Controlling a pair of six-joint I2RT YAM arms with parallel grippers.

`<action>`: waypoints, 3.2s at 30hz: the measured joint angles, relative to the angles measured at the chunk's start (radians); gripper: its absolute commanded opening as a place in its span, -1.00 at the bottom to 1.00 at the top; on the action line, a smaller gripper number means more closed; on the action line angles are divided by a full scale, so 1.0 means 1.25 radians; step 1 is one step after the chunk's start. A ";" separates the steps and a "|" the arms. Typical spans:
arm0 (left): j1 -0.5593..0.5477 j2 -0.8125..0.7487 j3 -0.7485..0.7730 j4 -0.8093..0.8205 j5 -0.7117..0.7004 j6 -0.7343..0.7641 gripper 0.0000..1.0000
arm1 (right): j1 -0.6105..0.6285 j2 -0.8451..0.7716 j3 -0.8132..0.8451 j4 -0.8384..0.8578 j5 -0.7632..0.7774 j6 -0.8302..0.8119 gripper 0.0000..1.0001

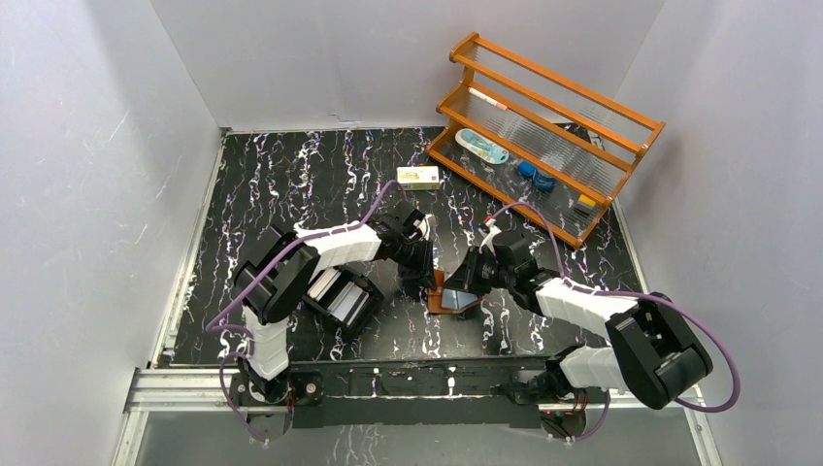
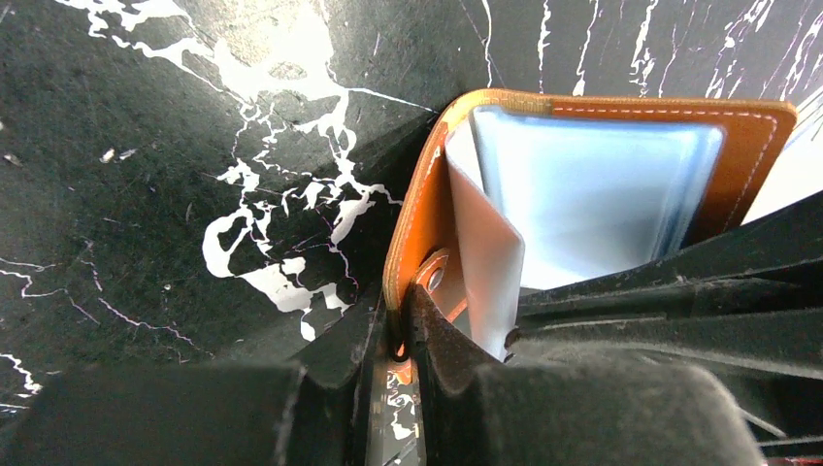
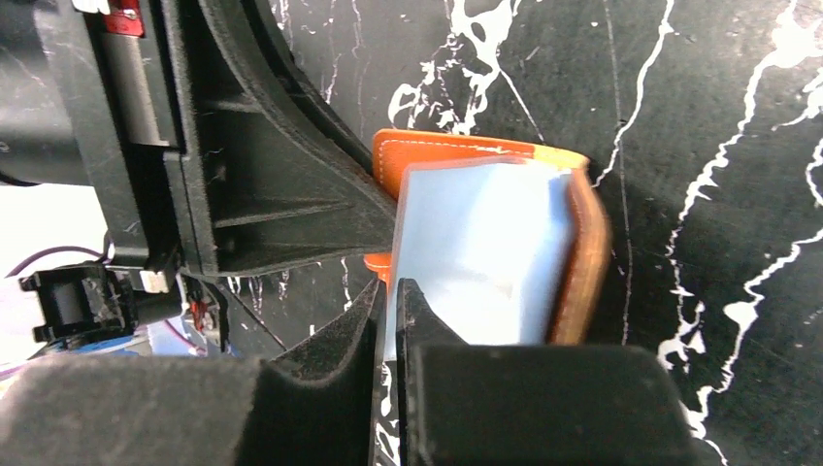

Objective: Put the credit cards into the card holder
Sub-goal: Open the card holder at the center of the board.

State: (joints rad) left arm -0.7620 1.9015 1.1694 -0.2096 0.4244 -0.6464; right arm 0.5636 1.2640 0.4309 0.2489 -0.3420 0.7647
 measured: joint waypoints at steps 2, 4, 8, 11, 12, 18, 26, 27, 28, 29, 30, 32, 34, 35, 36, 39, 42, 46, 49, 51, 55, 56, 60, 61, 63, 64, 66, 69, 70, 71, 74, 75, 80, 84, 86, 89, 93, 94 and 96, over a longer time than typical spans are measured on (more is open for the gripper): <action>0.000 0.000 0.000 0.000 -0.002 0.002 -0.84 | 0.000 -0.001 0.000 -0.016 0.015 -0.005 -0.69; 0.000 0.000 0.000 0.000 -0.003 0.003 -0.85 | -0.001 -0.001 0.000 -0.032 0.029 -0.009 -0.66; 0.000 0.000 0.000 0.000 -0.005 0.004 -0.84 | -0.001 0.002 0.000 -0.054 0.049 -0.012 -0.22; 0.000 0.000 0.000 0.000 -0.005 0.003 -0.84 | -0.001 0.015 0.000 -0.052 0.054 -0.013 -0.06; 0.000 0.000 0.000 0.000 -0.005 0.003 -0.84 | -0.001 0.020 0.000 -0.052 0.054 -0.013 0.00; 0.000 0.000 0.000 0.000 -0.005 0.005 -0.84 | 0.000 0.049 0.000 -0.024 0.038 -0.005 -0.02; 0.000 0.000 -0.001 0.000 -0.011 0.013 -0.84 | -0.001 0.078 -0.001 0.022 0.024 0.034 -0.73; 0.000 0.000 -0.002 0.000 -0.012 0.013 -0.84 | -0.001 0.084 -0.001 0.025 0.024 0.038 -0.76; 0.000 0.000 -0.002 0.000 -0.013 0.014 -0.84 | -0.001 0.089 -0.001 0.031 0.024 0.042 -0.76; 0.000 0.000 -0.002 0.000 -0.013 0.015 -0.83 | -0.001 0.092 -0.001 0.034 0.025 0.045 -0.76; 0.000 0.000 -0.003 0.001 -0.014 0.015 -0.83 | -0.001 0.096 -0.001 0.038 0.024 0.050 -0.70; 0.000 0.000 -0.003 0.000 -0.014 0.015 -0.84 | -0.002 0.101 -0.002 0.048 0.020 0.057 -0.40; 0.000 0.000 -0.003 0.000 -0.015 0.015 -0.84 | -0.003 0.106 -0.002 0.063 0.010 0.062 -0.14; 0.000 0.000 -0.003 0.000 -0.015 0.015 -0.84 | -0.003 0.106 -0.003 0.074 0.002 0.064 -0.07; 0.000 0.000 -0.003 0.000 -0.015 0.015 -0.84 | -0.004 0.106 -0.004 0.086 -0.007 0.068 -0.04; 0.001 0.000 -0.004 0.000 -0.018 0.018 -0.84 | -0.009 0.103 -0.007 0.116 -0.023 0.076 -0.37; 0.001 0.000 -0.004 0.000 -0.023 0.023 -0.84 | -0.020 0.084 -0.007 0.090 -0.009 0.067 -0.55; 0.001 0.000 -0.005 0.001 -0.029 0.029 -0.84 | -0.032 0.041 -0.005 0.014 0.035 0.035 -0.45; 0.001 0.000 -0.008 0.001 -0.036 0.031 -0.84 | -0.033 0.011 -0.005 -0.030 0.058 0.019 -0.35; 0.001 0.000 -0.009 0.001 -0.037 0.031 -0.84 | -0.033 -0.012 -0.005 -0.056 0.071 0.011 -0.21; 0.001 0.000 -0.009 0.001 -0.040 0.034 -0.84 | -0.033 -0.046 0.001 -0.109 0.099 -0.012 -0.05; 0.001 0.000 -0.009 0.001 -0.040 0.035 -0.84 | -0.033 -0.051 0.003 -0.118 0.103 -0.017 -0.06; 0.001 0.000 -0.009 0.001 -0.041 0.035 -0.84 | -0.033 -0.059 0.009 -0.141 0.105 -0.033 0.00; 0.001 0.000 -0.009 0.001 -0.042 0.036 -0.84 | -0.033 -0.059 0.010 -0.142 0.104 -0.035 0.06; 0.001 0.000 -0.009 0.001 -0.042 0.036 -0.84 | -0.033 -0.060 0.010 -0.144 0.102 -0.040 0.12; 0.001 0.000 -0.010 0.002 -0.042 0.036 -0.84 | -0.033 -0.061 0.010 -0.144 0.101 -0.042 0.13; 0.001 0.000 -0.012 0.003 -0.043 0.036 -0.84 | -0.033 -0.074 0.010 -0.146 0.097 -0.047 0.03; 0.001 0.000 -0.013 0.003 -0.043 0.036 -0.84 | -0.033 -0.102 0.010 -0.150 0.098 -0.052 -0.16; 0.001 0.000 -0.013 0.003 -0.043 0.036 -0.84 | -0.033 -0.108 0.010 -0.150 0.098 -0.053 -0.21; 0.001 0.000 -0.013 0.003 -0.044 0.036 -0.84 | -0.033 -0.110 0.010 -0.151 0.098 -0.053 -0.24; 0.001 0.000 -0.013 0.003 -0.044 0.036 -0.84 | -0.033 -0.111 0.010 -0.156 0.098 -0.053 -0.34; 0.001 0.000 -0.013 0.003 -0.044 0.036 -0.84 | -0.033 -0.111 0.010 -0.157 0.098 -0.053 -0.38; 0.001 0.000 -0.013 0.003 -0.044 0.036 -0.78 | -0.033 -0.103 0.010 -0.156 0.099 -0.052 -0.42; 0.001 0.000 -0.013 0.003 -0.044 0.036 -0.69 | -0.031 -0.045 0.010 -0.149 0.095 -0.051 -0.35; 0.001 0.000 -0.013 0.002 -0.043 0.036 -0.63 | -0.026 -0.019 0.010 -0.143 0.092 -0.049 -0.22; 0.001 -0.001 -0.013 0.001 -0.041 0.035 -0.45 | -0.005 0.001 0.012 -0.137 0.099 -0.049 -0.03; 0.001 -0.012 -0.013 -0.005 -0.042 0.040 -0.32 | 0.029 0.019 0.038 -0.152 0.129 -0.052 -0.01; 0.001 -0.017 -0.012 -0.011 -0.044 0.043 -0.26 | 0.038 0.025 0.047 -0.160 0.142 -0.053 -0.01; 0.001 -0.027 -0.006 -0.032 -0.056 0.051 -0.17 | 0.054 0.041 0.063 -0.174 0.165 -0.056 -0.01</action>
State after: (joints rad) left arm -0.7612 1.8679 1.1622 -0.2497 0.3546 -0.5823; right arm 0.6312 1.3148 0.5098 0.0311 -0.1352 0.6945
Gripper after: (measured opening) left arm 0.356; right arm 0.493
